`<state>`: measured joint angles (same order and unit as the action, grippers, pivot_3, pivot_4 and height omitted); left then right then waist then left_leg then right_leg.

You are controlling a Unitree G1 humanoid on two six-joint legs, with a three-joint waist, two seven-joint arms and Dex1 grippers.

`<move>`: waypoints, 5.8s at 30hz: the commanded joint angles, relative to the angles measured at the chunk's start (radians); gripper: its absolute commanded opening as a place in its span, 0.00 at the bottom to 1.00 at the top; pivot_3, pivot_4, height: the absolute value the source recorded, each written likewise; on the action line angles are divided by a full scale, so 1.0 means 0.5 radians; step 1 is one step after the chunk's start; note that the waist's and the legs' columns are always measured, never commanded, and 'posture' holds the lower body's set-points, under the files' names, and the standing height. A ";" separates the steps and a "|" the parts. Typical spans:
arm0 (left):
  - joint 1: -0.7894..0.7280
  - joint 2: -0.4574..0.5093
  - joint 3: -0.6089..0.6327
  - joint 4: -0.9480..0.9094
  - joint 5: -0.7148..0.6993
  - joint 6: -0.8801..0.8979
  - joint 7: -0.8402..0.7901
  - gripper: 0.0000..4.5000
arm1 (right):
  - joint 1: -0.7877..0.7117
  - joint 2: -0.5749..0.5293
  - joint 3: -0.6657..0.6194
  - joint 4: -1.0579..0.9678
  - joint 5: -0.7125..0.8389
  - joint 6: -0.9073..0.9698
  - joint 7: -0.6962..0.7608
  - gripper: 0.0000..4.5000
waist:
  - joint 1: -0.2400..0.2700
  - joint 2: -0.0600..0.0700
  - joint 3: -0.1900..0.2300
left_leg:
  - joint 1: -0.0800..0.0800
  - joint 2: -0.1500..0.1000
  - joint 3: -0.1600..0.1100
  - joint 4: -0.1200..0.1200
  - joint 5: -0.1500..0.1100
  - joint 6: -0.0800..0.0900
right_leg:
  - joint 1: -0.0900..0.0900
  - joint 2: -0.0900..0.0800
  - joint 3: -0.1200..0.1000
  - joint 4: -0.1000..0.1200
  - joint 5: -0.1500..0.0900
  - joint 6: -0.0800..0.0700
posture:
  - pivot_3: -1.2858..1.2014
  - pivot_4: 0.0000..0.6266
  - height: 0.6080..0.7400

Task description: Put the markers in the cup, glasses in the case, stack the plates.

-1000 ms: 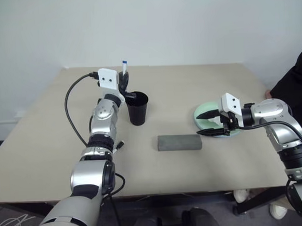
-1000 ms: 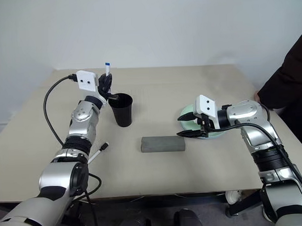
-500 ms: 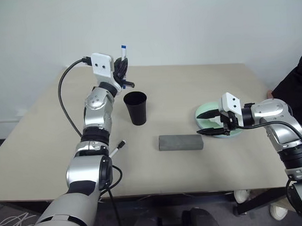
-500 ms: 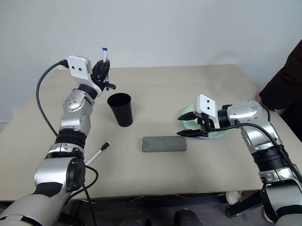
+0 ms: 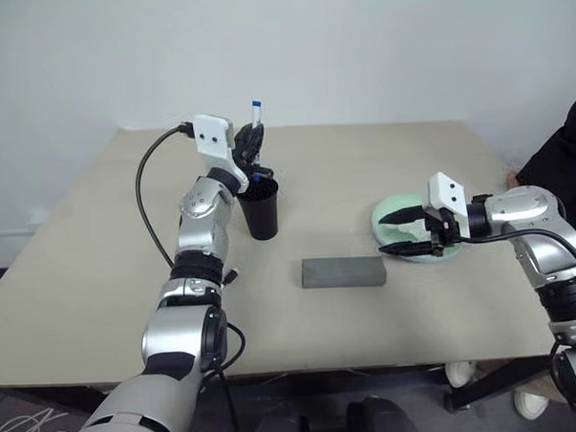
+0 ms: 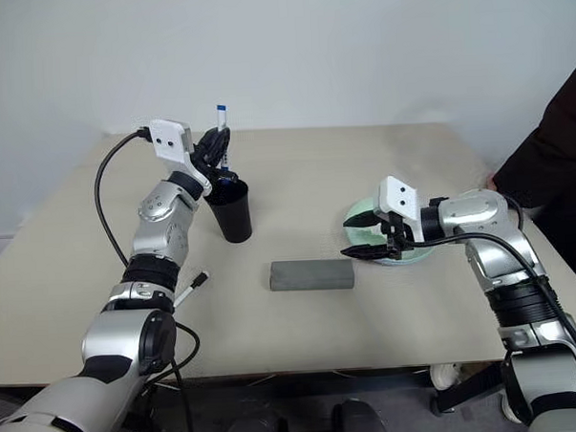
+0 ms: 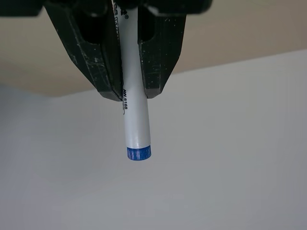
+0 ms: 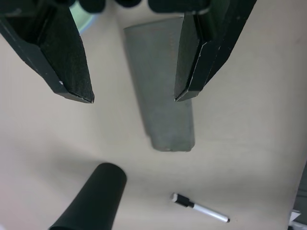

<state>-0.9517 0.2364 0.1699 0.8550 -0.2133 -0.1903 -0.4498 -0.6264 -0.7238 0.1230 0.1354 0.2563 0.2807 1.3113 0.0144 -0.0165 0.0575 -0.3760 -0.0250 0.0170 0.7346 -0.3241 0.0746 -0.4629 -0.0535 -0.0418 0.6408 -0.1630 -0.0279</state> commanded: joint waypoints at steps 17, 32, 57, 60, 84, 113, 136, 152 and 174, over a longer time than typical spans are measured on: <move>0.114 -0.061 -0.023 -0.219 0.036 -0.020 0.025 0.39 | -0.046 -0.085 -0.212 0.028 0.154 0.017 -0.001 0.64 | 0.003 0.000 0.000 | 0.000 0.000 0.000 0.002 -0.002 0.005 | 0.000 0.000 0.001 0.001 0.002 -0.002 | 0.52 0.00 0.76; 0.345 0.182 -0.056 -0.968 -0.087 0.453 -0.233 0.94 | -0.027 -0.067 -0.194 0.017 0.147 0.029 -0.024 0.64 | -0.005 0.000 0.000 | 0.000 0.000 0.001 0.003 0.001 0.003 | 0.000 0.000 0.002 0.001 0.006 -0.004 | 0.52 0.00 0.76; 1.394 1.250 -0.364 -2.129 -0.223 1.987 -0.692 0.94 | -0.045 -0.019 -0.162 -0.057 0.157 0.237 -0.094 0.64 | -0.018 0.007 0.002 | 0.005 0.002 0.001 -0.001 0.004 0.006 | 0.004 0.004 0.004 0.003 -0.001 0.005 | 0.52 0.00 0.76; 1.369 1.187 -0.416 -2.032 -0.132 1.909 -0.612 0.94 | -0.042 -0.018 -0.162 -0.064 0.154 0.240 -0.100 0.64 | -0.018 0.007 0.002 | 0.005 0.002 0.001 -0.001 0.005 0.006 | 0.004 0.004 0.004 0.003 -0.001 0.004 | 0.52 0.00 0.76; 1.184 0.979 -0.549 -1.539 0.072 1.657 -0.691 0.75 | -0.016 0.003 -0.158 -0.092 0.147 0.222 -0.140 0.64 | -0.004 0.008 0.001 | 0.003 0.002 0.001 -0.001 0.005 0.009 | 0.001 0.001 0.003 0.002 0.001 0.002 | 0.52 0.00 0.76; 0.372 1.133 -1.171 -0.941 0.471 1.880 -1.454 0.75 | 0.014 0.062 -0.133 -0.108 0.138 0.197 -0.202 0.64 | -0.004 0.007 0.001 | 0.001 0.002 0.003 0.000 0.008 0.016 | 0.000 0.005 0.003 0.001 0.001 0.003 | 0.52 0.00 0.76; 0.395 1.069 -1.053 -1.078 0.424 1.580 -1.594 0.16 | -0.002 0.066 -0.120 -0.105 0.134 0.186 -0.211 0.64 | -0.004 0.007 0.001 | 0.000 0.002 0.003 0.000 0.008 0.017 | 0.000 0.005 0.004 0.001 0.000 0.003 | 0.52 0.00 0.76; 0.463 1.135 -0.939 -1.217 0.282 1.461 -1.706 0.16 | -0.019 0.066 -0.101 -0.100 0.133 0.178 -0.205 0.64 | -0.005 0.007 0.001 | 0.001 0.003 0.005 0.000 0.008 0.019 | 0.000 0.008 0.004 0.001 0.000 0.003 | 0.52 0.00 0.76; 0.457 1.061 -0.945 -0.560 0.522 0.866 -1.522 0.62 | -0.009 0.065 -0.106 -0.110 0.137 0.182 -0.213 0.64 | -0.004 0.007 0.001 | 0.000 0.002 0.005 0.000 0.008 0.020 | -0.001 0.004 0.004 0.001 0.001 0.003 | 0.52 0.00 0.76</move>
<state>-0.7120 0.7667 -0.3303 0.5828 0.0431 0.2584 -1.2108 -0.6131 -0.6849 0.0936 0.1037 0.3144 0.3848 1.2055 0.0123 -0.0132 0.0578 -0.3762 -0.0238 0.0196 0.7348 -0.3202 0.0848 -0.4633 -0.0513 -0.0397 0.6415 -0.1627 -0.0263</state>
